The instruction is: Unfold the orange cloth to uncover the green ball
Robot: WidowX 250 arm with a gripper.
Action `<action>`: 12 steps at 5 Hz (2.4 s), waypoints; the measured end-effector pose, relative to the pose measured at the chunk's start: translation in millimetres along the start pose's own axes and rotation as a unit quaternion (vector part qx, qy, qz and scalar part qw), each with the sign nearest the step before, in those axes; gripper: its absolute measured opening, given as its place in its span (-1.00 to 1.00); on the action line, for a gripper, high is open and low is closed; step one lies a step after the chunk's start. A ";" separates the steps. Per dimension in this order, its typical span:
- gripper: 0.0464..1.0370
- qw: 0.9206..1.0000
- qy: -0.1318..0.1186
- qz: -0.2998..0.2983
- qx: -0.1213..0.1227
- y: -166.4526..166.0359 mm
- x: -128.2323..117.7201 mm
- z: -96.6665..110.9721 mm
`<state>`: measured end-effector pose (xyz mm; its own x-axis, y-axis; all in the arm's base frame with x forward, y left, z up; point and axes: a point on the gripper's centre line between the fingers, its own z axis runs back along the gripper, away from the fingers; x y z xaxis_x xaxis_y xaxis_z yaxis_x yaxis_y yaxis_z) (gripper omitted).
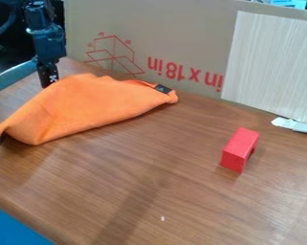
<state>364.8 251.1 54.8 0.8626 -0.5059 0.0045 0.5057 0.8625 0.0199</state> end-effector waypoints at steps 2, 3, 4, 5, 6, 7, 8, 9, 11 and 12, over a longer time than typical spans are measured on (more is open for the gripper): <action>-0.74 1.000 0.005 0.013 -0.009 3.4 1.4 -4.3; -0.95 1.000 0.008 0.017 -0.014 5.1 1.9 -5.1; -0.99 1.000 0.005 0.015 -0.016 4.6 2.5 -5.1; -0.99 0.999 -0.003 0.010 -0.032 -0.3 4.9 -4.9; -0.99 0.998 -0.030 -0.011 -0.052 -17.9 8.5 11.4; -0.99 0.996 -0.062 -0.057 -0.042 -51.4 22.0 47.4; -0.99 0.992 -0.075 -0.100 -0.035 -79.3 39.6 68.3; -0.99 0.990 -0.066 -0.117 -0.042 -95.1 39.3 61.0; -0.99 0.983 -0.021 -0.179 -0.040 -146.0 37.8 33.3; -0.99 0.978 -0.018 -0.202 -0.042 -170.9 29.8 32.8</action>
<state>303.6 88.1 84.4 0.5913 -0.8050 0.0492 0.8063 0.5890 -0.0540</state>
